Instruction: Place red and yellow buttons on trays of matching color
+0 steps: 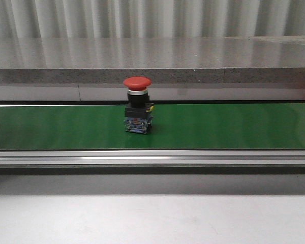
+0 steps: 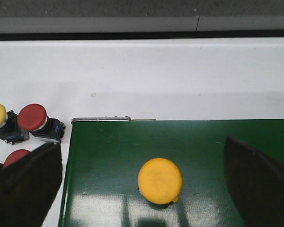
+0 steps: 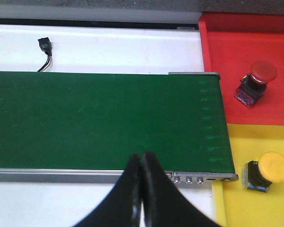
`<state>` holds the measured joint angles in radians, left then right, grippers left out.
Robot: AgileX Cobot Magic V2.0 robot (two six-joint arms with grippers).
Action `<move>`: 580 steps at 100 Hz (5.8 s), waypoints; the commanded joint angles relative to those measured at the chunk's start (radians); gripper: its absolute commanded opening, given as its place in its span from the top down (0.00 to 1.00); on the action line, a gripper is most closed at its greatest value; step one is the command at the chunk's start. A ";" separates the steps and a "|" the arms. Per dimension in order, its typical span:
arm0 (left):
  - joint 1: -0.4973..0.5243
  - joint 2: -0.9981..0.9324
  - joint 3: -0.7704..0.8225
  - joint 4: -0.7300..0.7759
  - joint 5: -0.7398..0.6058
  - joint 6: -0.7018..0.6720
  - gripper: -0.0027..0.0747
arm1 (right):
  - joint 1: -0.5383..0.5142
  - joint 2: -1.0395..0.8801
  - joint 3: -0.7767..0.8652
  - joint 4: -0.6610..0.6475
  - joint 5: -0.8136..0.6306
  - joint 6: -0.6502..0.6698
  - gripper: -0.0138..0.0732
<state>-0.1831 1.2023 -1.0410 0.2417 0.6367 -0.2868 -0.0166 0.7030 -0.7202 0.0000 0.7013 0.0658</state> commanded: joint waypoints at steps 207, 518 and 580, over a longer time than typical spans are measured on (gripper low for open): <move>-0.016 -0.778 0.525 0.086 -0.224 -0.001 0.99 | 0.003 0.003 -0.027 0.023 -0.018 -0.009 0.12; -0.016 -0.778 0.525 0.088 -0.224 -0.001 0.99 | -0.596 1.208 -0.879 0.028 -0.157 0.122 0.62; -0.016 -0.778 0.525 0.088 -0.224 -0.001 0.99 | -0.596 1.314 -0.886 0.028 -0.171 0.122 0.61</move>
<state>-0.1906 0.4197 -0.4918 0.3208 0.4873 -0.2853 -0.6107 2.0724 -1.5684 0.0287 0.5832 0.1992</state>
